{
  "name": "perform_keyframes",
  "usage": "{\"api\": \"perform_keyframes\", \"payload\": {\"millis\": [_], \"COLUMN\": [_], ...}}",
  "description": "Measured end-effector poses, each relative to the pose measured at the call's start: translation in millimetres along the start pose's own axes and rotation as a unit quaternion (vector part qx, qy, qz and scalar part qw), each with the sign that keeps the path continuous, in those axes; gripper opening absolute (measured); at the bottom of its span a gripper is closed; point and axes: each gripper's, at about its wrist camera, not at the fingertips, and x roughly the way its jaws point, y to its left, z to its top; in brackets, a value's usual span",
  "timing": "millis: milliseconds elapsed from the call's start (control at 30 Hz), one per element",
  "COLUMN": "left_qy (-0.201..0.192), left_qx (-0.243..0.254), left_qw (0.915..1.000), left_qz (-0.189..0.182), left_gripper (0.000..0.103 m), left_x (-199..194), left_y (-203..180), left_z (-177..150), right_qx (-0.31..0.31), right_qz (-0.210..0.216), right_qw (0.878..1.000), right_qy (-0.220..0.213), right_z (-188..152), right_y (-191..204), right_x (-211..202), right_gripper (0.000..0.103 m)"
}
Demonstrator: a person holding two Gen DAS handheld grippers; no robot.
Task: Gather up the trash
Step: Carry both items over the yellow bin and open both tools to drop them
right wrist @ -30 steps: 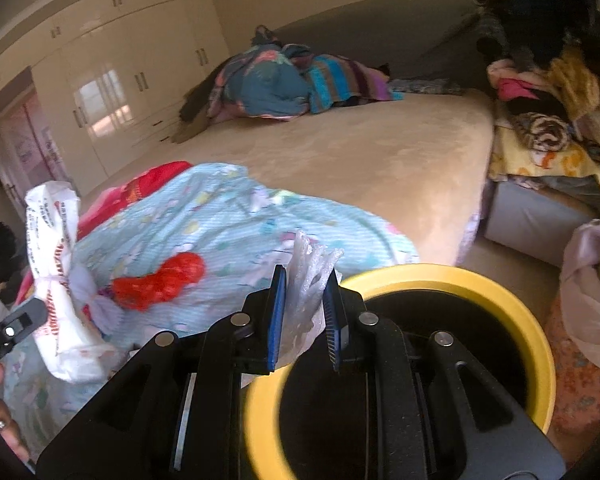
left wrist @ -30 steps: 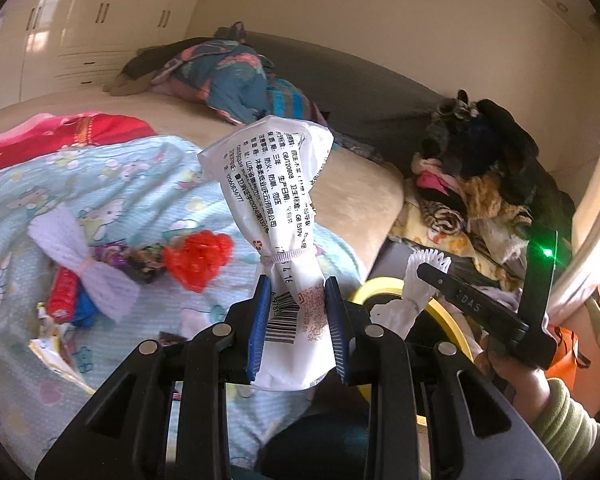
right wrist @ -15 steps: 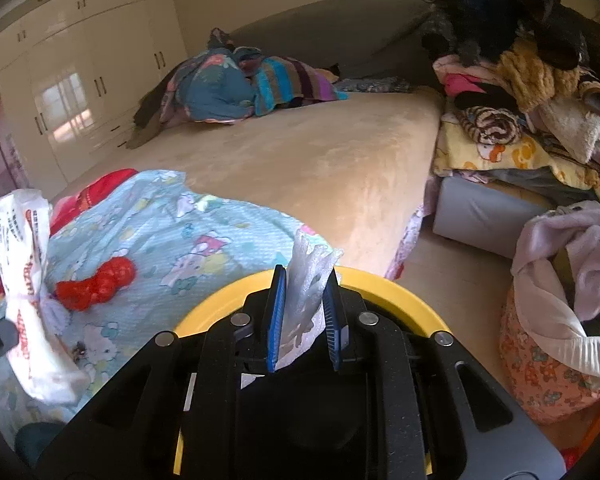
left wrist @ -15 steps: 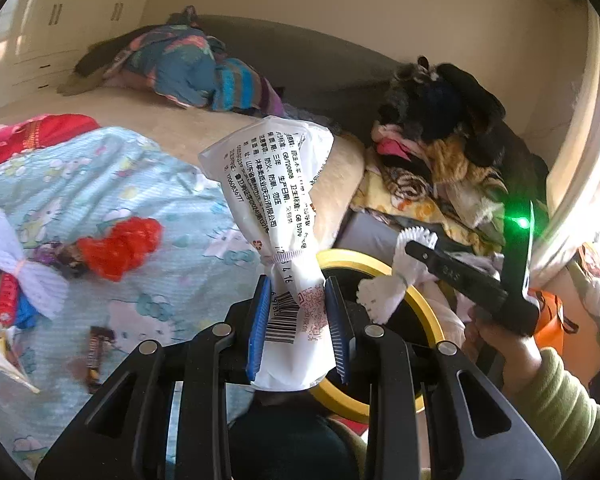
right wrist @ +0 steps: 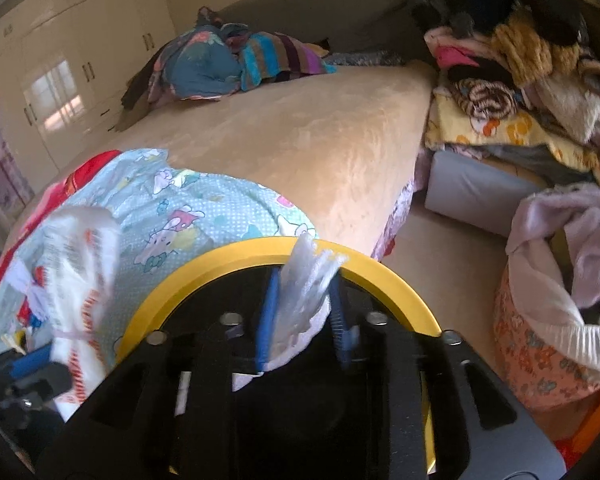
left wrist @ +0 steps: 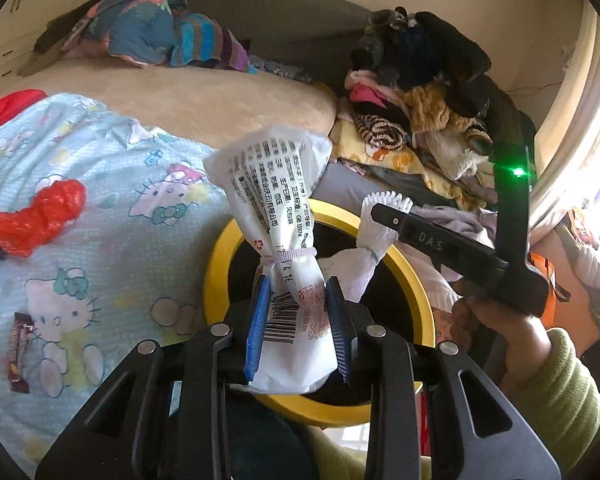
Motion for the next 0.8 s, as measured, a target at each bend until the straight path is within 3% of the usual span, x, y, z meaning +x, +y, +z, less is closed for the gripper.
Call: {"api": "perform_keyframes", "payload": {"millis": [67,133,200,267,333,433,533,800], "left_qy": [0.001,-0.004,-0.010,-0.020,-0.031,-0.048,-0.063,-0.107], "left_qx": [0.007,0.011,0.018,0.023,0.024,0.017,0.003,-0.039], "left_qw": [1.0000,0.9999,0.9998,0.9994,0.9989,0.9976,0.9960,0.9869], "left_qz": [0.002,0.003,0.005,0.017,0.027,0.046,0.063,0.114], "left_gripper": [0.043,0.062,0.065,0.079,0.085,0.091,0.095,0.096], "left_x": [4.3,4.2,1.3,-4.2,-11.7,-23.9,-37.1,-76.6], "left_y": [-1.3,-3.2,-5.0,-5.1,-3.5,1.6,11.8,45.2], "left_z": [2.0,2.5,2.0,1.7,2.6,4.6,6.6,12.8], "right_qx": [0.007,0.016,0.016,0.016,0.015,0.011,-0.001,-0.035], "right_qz": [-0.004,-0.005,-0.005,-0.010,-0.005,0.007,0.022,0.063], "right_qw": [1.000,1.000,1.000,1.000,1.000,1.000,0.999,0.995], "right_qy": [0.000,-0.006,-0.009,-0.017,-0.019,-0.028,-0.042,-0.063], "right_z": [0.5,1.7,3.9,4.8,5.6,6.5,7.9,7.7], "right_y": [-3.3,-6.1,-6.2,-4.6,-1.2,7.0,20.9,60.9], "right_x": [-0.1,-2.4,-4.4,-6.9,-8.4,-13.2,-21.6,-40.9], "right_gripper": [0.042,0.044,0.049,0.054,0.054,0.055,0.067,0.071]}}
